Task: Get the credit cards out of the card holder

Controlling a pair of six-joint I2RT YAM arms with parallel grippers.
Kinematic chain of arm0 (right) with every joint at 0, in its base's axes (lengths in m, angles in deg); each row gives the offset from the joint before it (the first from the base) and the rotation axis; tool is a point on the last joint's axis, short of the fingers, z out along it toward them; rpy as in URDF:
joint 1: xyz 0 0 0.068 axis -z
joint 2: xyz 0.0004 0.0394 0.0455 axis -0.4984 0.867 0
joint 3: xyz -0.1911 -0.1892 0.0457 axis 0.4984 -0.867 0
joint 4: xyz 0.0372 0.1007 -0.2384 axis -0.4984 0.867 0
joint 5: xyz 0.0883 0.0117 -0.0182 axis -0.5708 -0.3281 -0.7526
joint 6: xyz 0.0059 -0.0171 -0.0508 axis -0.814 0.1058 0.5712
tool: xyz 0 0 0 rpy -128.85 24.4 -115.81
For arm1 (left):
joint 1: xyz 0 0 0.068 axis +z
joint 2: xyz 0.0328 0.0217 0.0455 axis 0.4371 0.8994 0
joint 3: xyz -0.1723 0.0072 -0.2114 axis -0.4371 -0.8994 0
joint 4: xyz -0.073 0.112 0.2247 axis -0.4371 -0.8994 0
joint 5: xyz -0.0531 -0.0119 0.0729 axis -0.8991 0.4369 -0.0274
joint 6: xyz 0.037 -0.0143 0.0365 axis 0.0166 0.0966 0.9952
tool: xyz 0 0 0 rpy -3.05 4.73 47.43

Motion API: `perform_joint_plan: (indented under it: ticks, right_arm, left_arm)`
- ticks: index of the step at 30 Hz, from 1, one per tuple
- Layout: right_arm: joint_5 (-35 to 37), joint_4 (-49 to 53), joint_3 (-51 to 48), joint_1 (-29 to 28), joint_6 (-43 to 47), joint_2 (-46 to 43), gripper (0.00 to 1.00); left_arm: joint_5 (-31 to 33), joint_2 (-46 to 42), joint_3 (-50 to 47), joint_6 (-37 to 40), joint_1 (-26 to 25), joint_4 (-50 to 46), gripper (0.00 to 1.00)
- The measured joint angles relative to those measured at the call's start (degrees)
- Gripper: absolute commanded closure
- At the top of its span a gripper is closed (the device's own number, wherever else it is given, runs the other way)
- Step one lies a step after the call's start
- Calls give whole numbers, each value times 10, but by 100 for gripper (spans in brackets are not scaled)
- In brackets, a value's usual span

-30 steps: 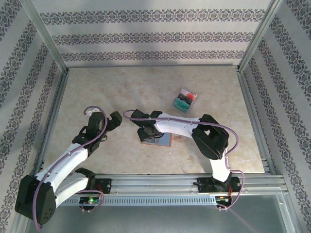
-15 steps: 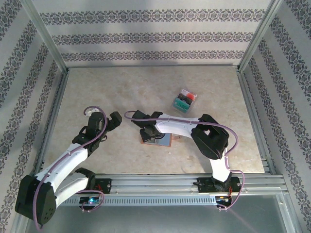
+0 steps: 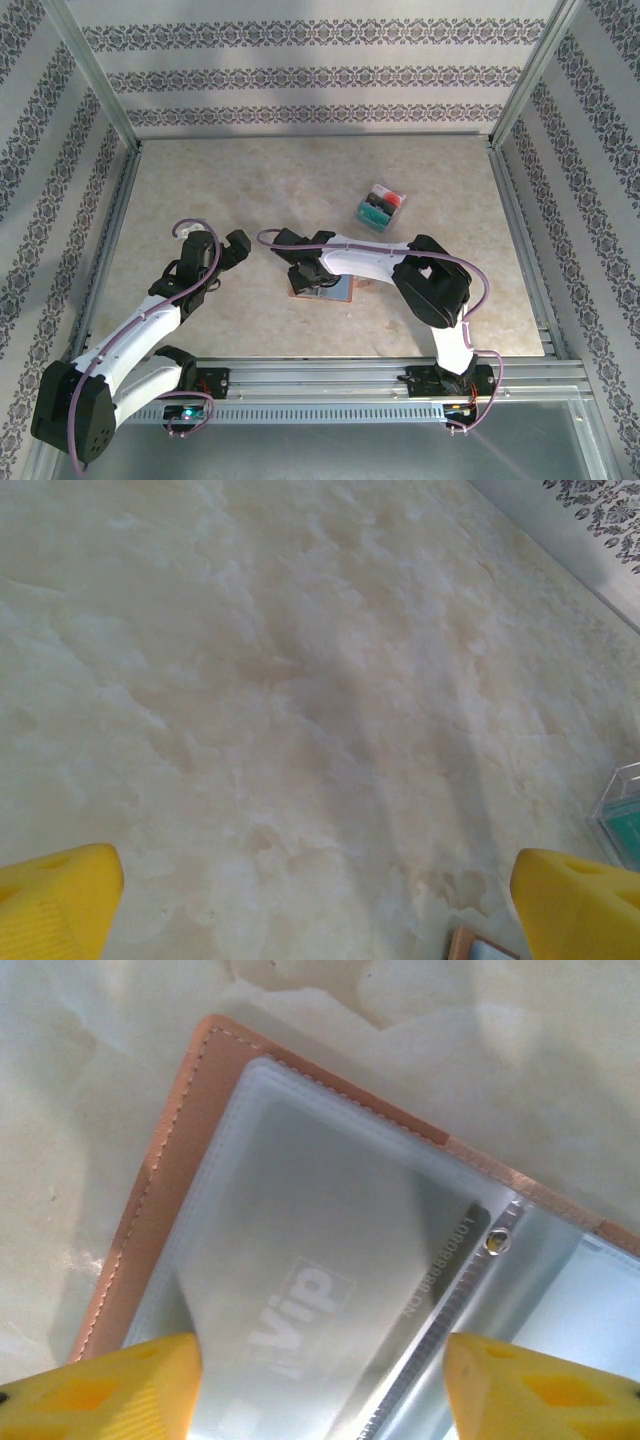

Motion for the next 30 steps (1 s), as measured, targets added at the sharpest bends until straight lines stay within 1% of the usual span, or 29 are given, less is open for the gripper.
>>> perform_joint_plan:
  ticks: [6,13,17,19,22,24,25,27,28,30]
  right_arm:
    - [-1,-2,0,0,0,0,21]
    - [-5,-7,0,0,0,0,21]
    - [-9,-11,-1,0,0,1,23]
    - [-11,-15,-4,0,0,1,28]
    - [-18,-26,-8,0,0,1,40]
    - [-21,-33,-11,0,-2,1,45]
    - [-21,-35,-12,0,-3,0,46]
    - [-21,-37,-16,2,-1,-3,53]
    - [-21,-36,-17,3,-1,-5,55]
    - [-21,-36,-20,7,1,-7,55]
  left_arm:
    - [0,0,0,0,0,0,1]
    - [-1,0,-1,0,0,0,1]
    - [-6,0,-1,0,3,0,1]
    - [-9,0,-1,0,4,0,1]
    - [-13,0,-1,0,4,0,1]
    - [-14,0,-1,0,4,0,1]
    - [-15,0,-1,0,4,0,1]
    - [-15,0,-1,0,4,0,1]
    - [-15,0,-1,0,4,0,1]
    - [-15,0,-1,0,4,0,1]
